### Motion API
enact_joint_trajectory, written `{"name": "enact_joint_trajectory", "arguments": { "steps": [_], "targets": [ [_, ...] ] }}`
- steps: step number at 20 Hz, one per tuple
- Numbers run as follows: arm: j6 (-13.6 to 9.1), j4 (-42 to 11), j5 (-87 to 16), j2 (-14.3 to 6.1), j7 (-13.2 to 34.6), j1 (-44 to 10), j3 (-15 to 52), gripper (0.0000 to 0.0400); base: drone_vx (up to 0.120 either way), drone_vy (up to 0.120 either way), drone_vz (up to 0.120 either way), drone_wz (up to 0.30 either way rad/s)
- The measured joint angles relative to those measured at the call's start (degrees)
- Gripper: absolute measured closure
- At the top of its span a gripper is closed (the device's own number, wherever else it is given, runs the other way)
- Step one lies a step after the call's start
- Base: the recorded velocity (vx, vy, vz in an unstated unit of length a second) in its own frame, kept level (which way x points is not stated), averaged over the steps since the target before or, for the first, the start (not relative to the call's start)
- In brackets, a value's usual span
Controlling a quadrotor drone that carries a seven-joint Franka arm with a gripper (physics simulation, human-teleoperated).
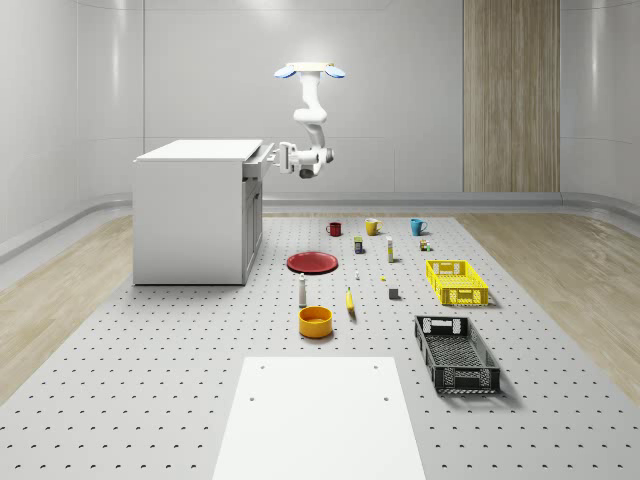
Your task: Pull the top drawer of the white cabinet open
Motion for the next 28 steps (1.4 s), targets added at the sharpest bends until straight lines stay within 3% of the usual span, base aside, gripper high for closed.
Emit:
{"name": "enact_joint_trajectory", "arguments": {
  "steps": [11,13,15,20,23,26,27,28],
  "targets": [
    [0.13,0.05,0.01,-0.01,0.04,0.16,-0.04,0.0095,0.0,0.0,0.0,0.0],
    [0.14,0.07,0.0,-0.02,0.07,0.18,-0.05,0.0174,0.0,0.0,0.0,0.0],
    [0.16,0.08,-0.01,-0.03,0.09,0.21,-0.06,0.0221,0.0,0.0,0.0,0.0],
    [0.19,0.1,-0.03,-0.04,0.17,0.26,-0.09,0.0274,0.0,0.0,0.0,0.0],
    [0.27,0.36,-0.69,-0.34,2.42,0.27,-0.11,0.0254,0.0,0.0,0.0,0.0],
    [-0.29,0.18,-1.23,-0.47,1.67,0.12,-0.83,0.0268,0.0,0.0,0.0,0.0],
    [-0.27,0.71,-2.31,-1.06,5.38,0.03,-0.81,0.0206,0.0,0.0,0.0,0.0],
    [-0.29,0.48,-2.68,-1.03,2.03,0.04,-1.16,0.0229,0.0,0.0,0.0,0.0]
  ]
}}
